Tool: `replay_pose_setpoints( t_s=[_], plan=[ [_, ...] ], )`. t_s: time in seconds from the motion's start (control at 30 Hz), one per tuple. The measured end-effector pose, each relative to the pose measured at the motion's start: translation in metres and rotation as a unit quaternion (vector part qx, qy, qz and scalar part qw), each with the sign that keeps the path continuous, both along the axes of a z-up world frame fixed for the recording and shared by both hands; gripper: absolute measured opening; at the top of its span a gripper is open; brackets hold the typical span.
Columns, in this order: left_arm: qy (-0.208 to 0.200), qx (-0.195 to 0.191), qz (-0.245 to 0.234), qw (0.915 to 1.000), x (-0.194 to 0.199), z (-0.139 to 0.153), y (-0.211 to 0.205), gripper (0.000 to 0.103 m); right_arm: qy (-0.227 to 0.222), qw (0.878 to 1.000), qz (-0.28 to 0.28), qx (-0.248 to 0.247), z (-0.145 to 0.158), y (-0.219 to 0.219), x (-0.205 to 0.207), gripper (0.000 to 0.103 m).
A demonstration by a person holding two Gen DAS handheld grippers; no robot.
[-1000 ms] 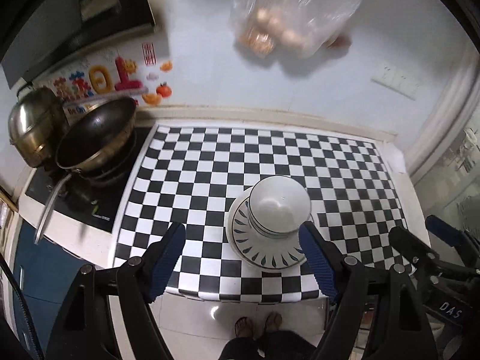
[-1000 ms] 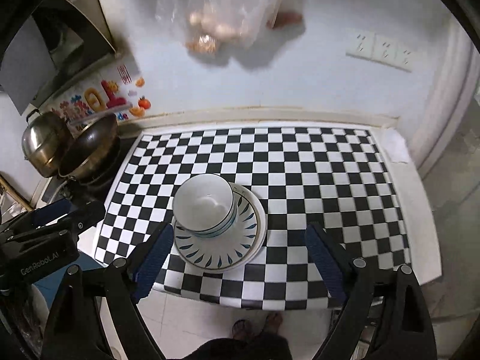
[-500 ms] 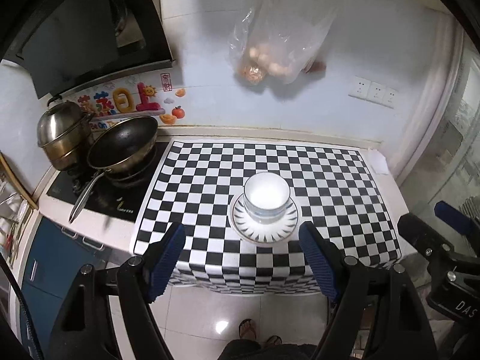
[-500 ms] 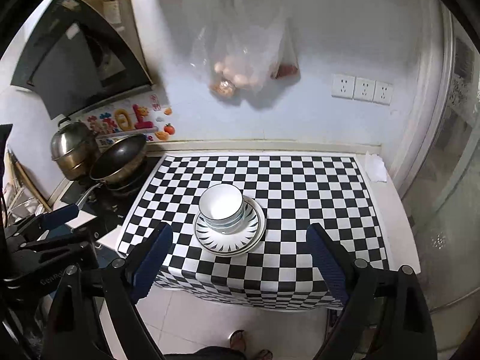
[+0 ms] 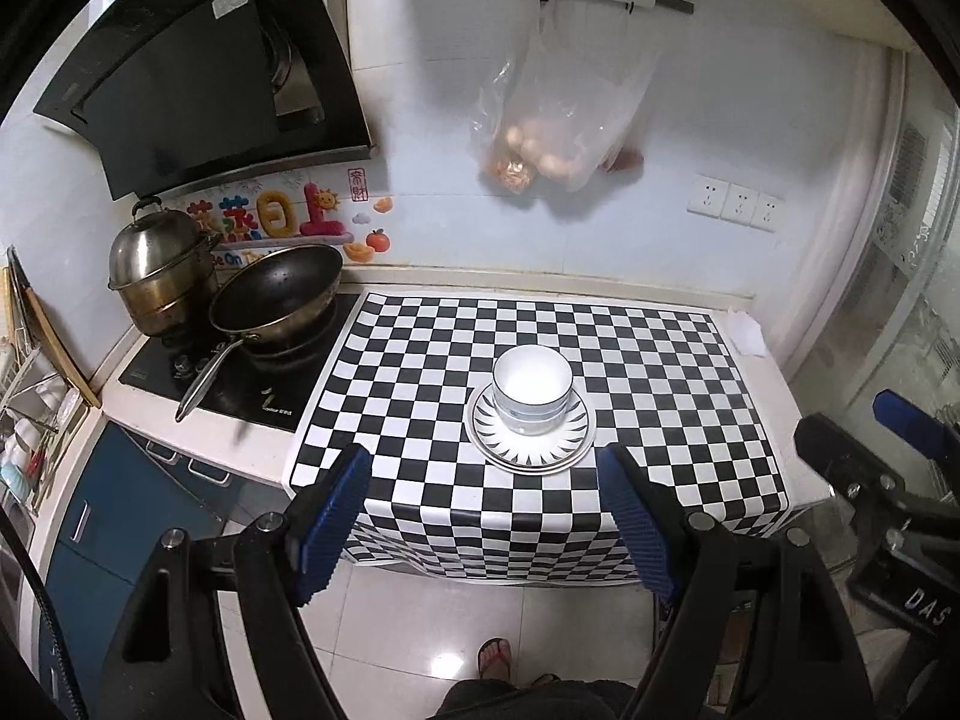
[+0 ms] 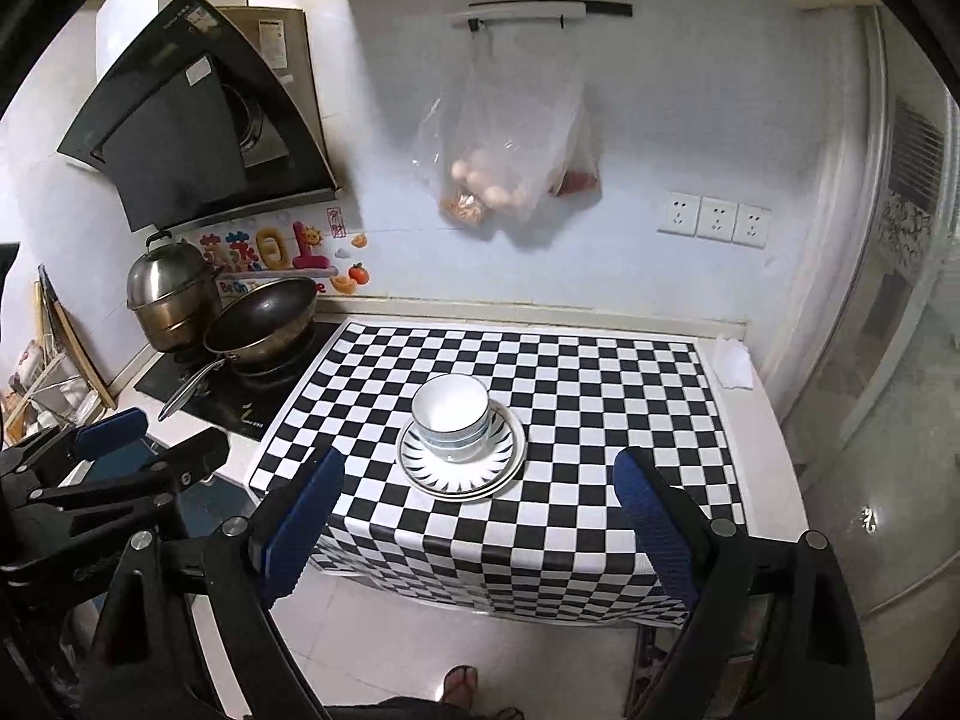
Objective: Organize plates and bowls
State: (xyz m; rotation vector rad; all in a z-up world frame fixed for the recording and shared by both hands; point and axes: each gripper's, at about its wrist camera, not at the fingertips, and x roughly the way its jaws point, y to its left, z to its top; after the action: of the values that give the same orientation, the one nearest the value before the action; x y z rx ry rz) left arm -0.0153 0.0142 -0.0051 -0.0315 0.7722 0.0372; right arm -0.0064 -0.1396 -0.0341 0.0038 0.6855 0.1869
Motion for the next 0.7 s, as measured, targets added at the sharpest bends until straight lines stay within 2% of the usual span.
replay_pose_setpoints(
  t_s=[0.7],
  plan=[
    [-0.013,0.003,0.016,0.9998,0.002,-0.003,0.001,0.077,-0.004,1.000,-0.027,-0.013,-0.003,-0.014,0.012,0.094]
  ],
)
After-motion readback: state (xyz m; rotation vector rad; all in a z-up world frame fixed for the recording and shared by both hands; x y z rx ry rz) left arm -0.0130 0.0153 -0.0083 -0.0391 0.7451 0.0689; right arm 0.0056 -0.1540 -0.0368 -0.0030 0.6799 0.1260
